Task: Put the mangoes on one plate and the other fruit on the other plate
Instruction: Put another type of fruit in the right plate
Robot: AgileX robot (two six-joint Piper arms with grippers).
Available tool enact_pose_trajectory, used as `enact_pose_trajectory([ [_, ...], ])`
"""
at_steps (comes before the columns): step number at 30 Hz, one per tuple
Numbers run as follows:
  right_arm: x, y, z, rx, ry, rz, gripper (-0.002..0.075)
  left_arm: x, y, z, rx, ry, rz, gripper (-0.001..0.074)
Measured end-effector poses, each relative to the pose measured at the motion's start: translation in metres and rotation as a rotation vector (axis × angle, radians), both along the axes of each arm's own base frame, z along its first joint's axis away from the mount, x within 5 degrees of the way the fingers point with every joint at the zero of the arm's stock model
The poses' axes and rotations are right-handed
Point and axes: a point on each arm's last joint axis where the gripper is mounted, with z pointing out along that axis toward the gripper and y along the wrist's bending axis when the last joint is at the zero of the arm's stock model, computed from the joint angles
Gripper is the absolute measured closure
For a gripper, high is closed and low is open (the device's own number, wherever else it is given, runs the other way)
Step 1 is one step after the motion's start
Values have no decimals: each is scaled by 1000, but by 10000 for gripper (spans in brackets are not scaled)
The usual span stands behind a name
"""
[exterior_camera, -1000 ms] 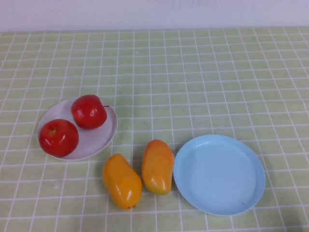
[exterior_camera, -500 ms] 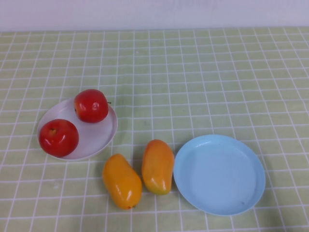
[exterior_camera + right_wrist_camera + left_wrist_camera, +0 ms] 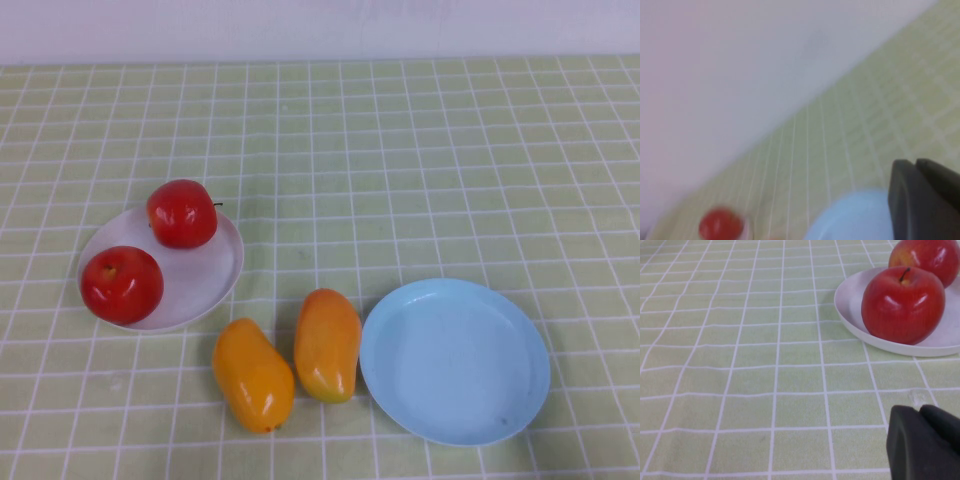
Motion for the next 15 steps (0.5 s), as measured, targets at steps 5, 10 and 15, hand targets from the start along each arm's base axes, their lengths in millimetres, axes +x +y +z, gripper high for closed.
enact_pose_trajectory([
  [5,14,18,19,-70,249,211,741,0,0,0,0,0,0,733],
  [10,42,29,39,-199,508,395,741,0,0,0,0,0,0,733],
  [15,79,30,49,-328,711,498,741,0,0,0,0,0,0,733],
])
